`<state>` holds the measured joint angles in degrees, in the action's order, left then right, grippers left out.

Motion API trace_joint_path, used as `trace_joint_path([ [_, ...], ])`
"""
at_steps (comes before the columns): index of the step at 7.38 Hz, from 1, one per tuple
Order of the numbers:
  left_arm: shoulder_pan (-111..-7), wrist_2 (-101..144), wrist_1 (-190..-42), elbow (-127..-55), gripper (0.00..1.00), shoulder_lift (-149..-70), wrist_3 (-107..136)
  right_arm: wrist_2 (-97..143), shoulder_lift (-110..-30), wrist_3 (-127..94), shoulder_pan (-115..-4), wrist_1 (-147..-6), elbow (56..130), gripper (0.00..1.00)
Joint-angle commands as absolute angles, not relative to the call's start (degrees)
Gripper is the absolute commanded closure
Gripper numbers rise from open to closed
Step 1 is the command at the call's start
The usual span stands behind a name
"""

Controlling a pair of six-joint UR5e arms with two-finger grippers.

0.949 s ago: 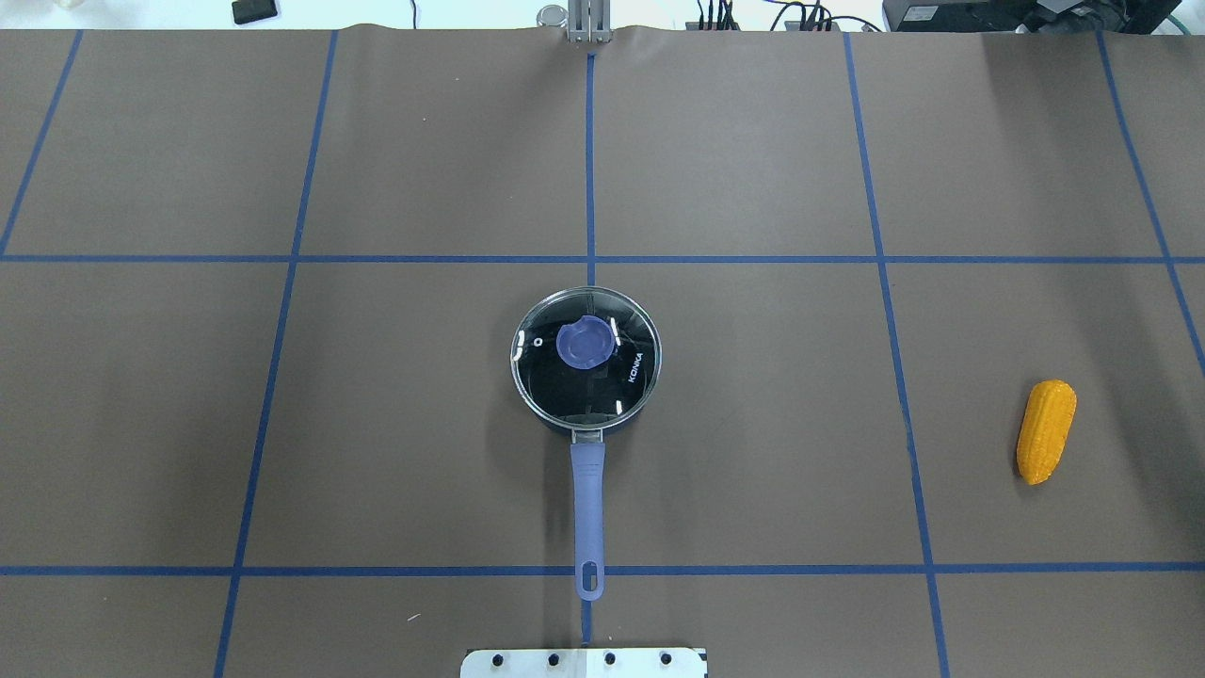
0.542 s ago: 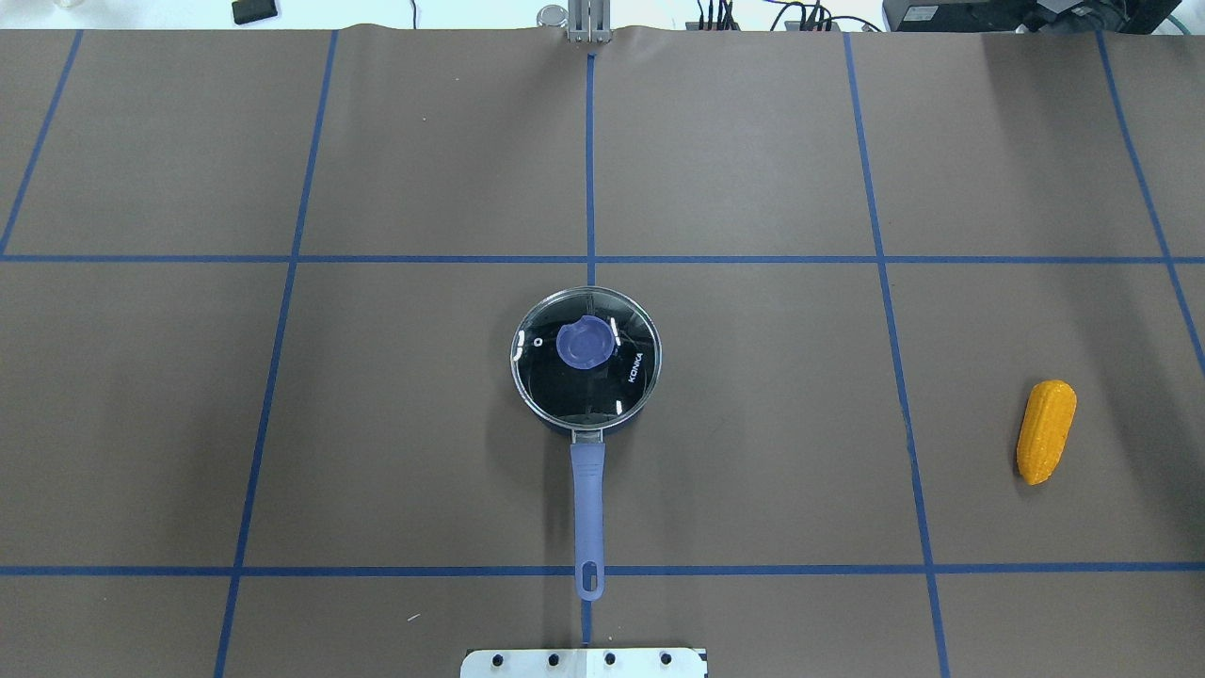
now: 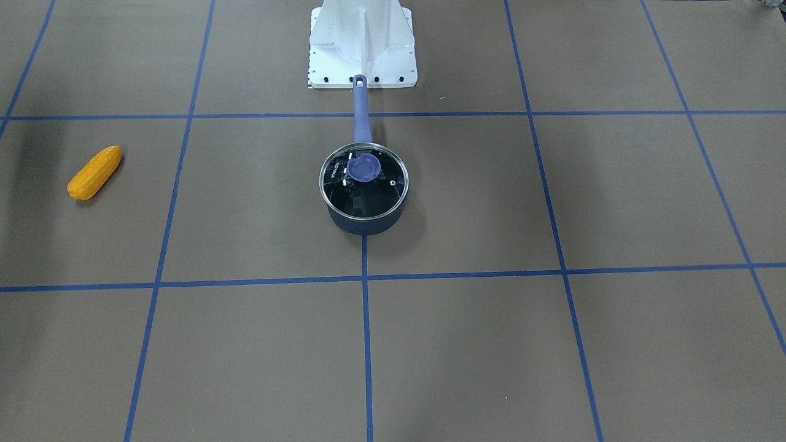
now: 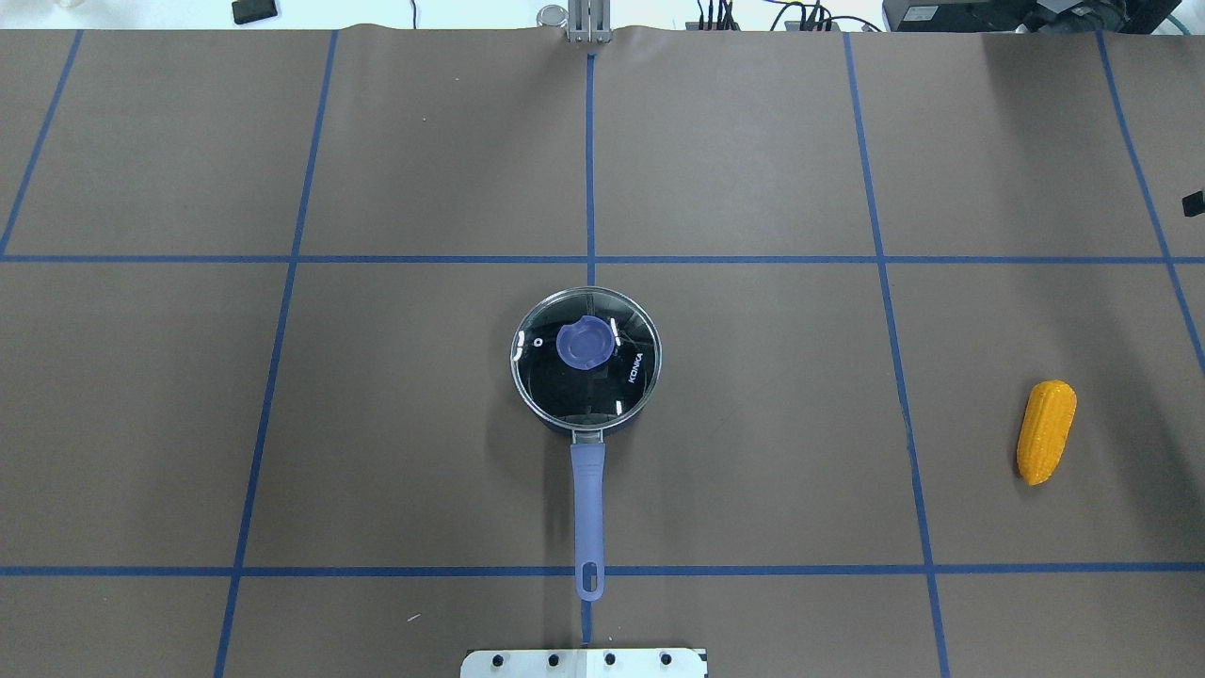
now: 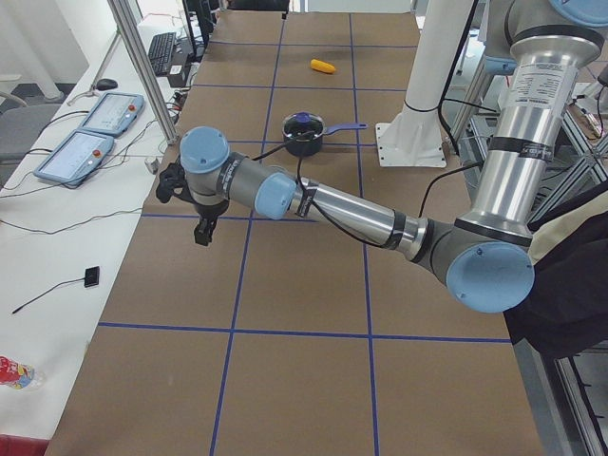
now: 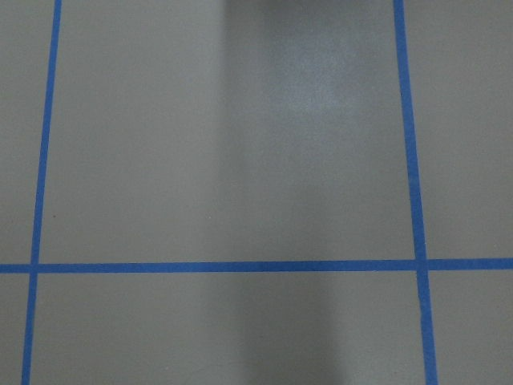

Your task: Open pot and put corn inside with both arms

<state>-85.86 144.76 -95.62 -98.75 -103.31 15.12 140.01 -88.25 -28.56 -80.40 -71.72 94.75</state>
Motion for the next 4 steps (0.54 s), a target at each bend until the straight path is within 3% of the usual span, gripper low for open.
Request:
trace_joint_path([
  [1, -78.17, 142.75, -95.62, -105.62, 0.02, -105.19, 30.35, 139.75, -89.11, -36.88, -77.26, -71.81, 97.80, 0.00],
  [4, -64.65, 133.19, -95.36, -110.73, 0.02, -112.82, 51.96, 138.79, -93.41, -41.83, -72.62, -71.72, 101.60, 0.00],
])
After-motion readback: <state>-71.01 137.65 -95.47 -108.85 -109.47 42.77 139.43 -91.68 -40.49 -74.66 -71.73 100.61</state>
